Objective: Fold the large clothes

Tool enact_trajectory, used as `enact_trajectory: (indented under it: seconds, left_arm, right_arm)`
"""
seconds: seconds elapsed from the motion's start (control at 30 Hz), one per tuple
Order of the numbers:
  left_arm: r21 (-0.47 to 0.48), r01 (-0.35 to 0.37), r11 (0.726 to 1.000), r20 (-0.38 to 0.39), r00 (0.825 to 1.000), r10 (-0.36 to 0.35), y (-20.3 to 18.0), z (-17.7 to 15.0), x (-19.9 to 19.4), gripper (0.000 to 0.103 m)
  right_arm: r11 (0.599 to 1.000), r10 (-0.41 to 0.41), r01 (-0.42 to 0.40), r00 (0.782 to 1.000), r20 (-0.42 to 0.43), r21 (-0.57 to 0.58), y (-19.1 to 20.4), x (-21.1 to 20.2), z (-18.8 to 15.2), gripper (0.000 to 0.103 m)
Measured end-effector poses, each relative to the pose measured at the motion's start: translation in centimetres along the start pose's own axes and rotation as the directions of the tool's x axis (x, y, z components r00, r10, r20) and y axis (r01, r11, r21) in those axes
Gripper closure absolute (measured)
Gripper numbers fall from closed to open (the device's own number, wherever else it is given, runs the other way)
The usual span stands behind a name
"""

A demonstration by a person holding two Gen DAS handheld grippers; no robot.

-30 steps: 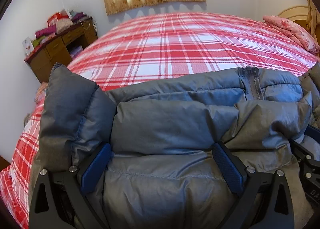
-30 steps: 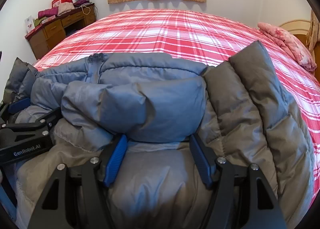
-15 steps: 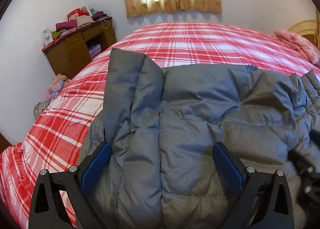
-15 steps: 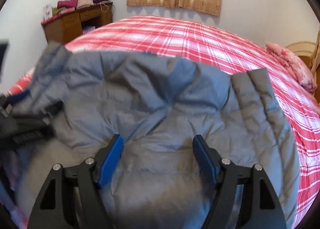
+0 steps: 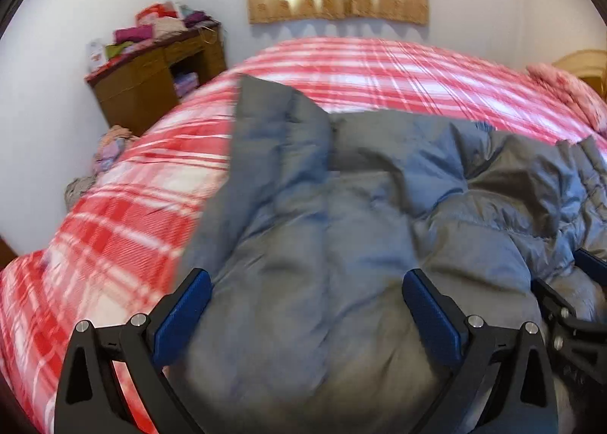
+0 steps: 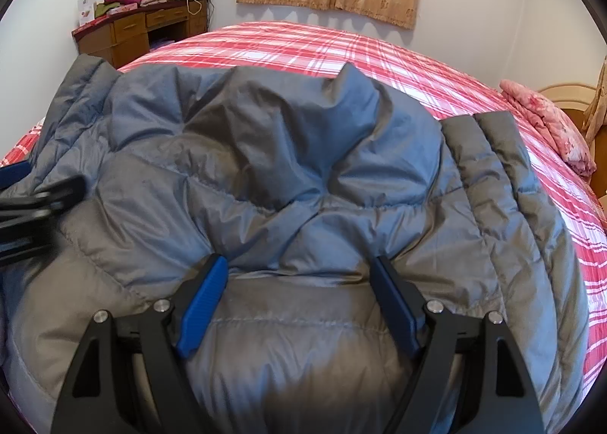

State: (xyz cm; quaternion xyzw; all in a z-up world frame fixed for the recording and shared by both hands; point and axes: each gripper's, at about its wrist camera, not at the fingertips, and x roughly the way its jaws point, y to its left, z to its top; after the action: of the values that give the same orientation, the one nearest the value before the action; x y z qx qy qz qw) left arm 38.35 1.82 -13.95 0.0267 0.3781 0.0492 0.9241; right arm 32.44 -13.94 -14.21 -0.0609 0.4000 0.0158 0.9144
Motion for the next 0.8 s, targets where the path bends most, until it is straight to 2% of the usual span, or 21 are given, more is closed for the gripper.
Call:
enact_trajectory:
  seconds: [0.07,0.1,0.17,0.3,0.37,0.43,0.5,0.57,0.63,0.67,0.7,0.8]
  left_arm:
    - [-0.018,-0.024,1.0,0.028,0.999,0.024,1.2,-1.2,-2.0,0.001]
    - [-0.036,-0.037,0.999,0.033,0.999,0.038,2.1,-2.2,-2.8,0.001]
    - [-0.08,-0.034,0.996,0.012,0.999,0.035,3.6,-3.9,-3.7,0.001]
    - [-0.188,0.069,0.98,-0.016,0.997,-0.074,5.4,-6.8,-4.0,0.001]
    - [-0.213,0.102,0.972,-0.015,0.994,-0.108,5.4,-7.0,-3.6,0.001]
    - [-0.264,0.162,0.951,-0.037,0.983,-0.177,5.7,-7.0,-2.6,0.002]
    - [-0.294,0.189,0.937,-0.026,0.978,-0.205,6.0,-7.0,-2.1,0.002]
    - [-0.28,0.207,0.938,-0.017,0.975,-0.22,6.0,-7.0,-2.2,0.01]
    - [-0.273,0.281,0.92,0.0,0.956,-0.292,5.9,-6.9,-2.3,0.041]
    - [-0.275,0.3,0.913,0.001,0.95,-0.312,5.7,-6.9,-2.4,0.046]
    - [-0.282,0.327,0.902,0.002,0.941,-0.34,5.7,-6.9,-2.3,0.057]
    - [-0.306,0.382,0.872,0.009,0.917,-0.399,5.8,-6.7,-2.1,0.078]
  right_arm:
    - [1.0,-0.01,0.01,1.0,0.019,0.01,0.2,-1.8,-0.6,0.022]
    - [1.0,-0.018,0.017,0.999,0.042,0.013,0.3,-3.3,-1.3,0.018]
    - [1.0,-0.013,0.013,0.997,0.072,0.013,0.7,-5.6,-2.9,0.013]
    - [1.0,-0.026,0.025,0.997,0.073,0.014,0.9,-6.4,-5.4,0.01]
    - [0.999,-0.036,0.036,0.996,0.076,0.001,1.2,-5.7,-6.0,0.01]
    - [0.997,-0.063,0.065,0.995,0.076,-0.03,1.7,-5.0,-6.0,0.008]
    - [0.995,-0.082,0.086,0.994,0.073,-0.047,2.2,-4.7,-5.9,0.008]
    - [0.995,-0.085,0.089,0.994,0.069,-0.048,2.4,-4.7,-5.9,0.008]
    - [0.994,-0.09,0.094,0.994,0.067,-0.049,2.8,-5.0,-6.4,0.008]
    - [0.994,-0.096,0.099,0.993,0.067,-0.052,3.0,-5.0,-6.5,0.008]
    - [0.993,-0.104,0.107,0.992,0.067,-0.053,3.2,-5.0,-6.4,0.008]
    - [0.991,-0.118,0.122,0.991,0.064,-0.051,3.6,-5.1,-6.6,0.008]
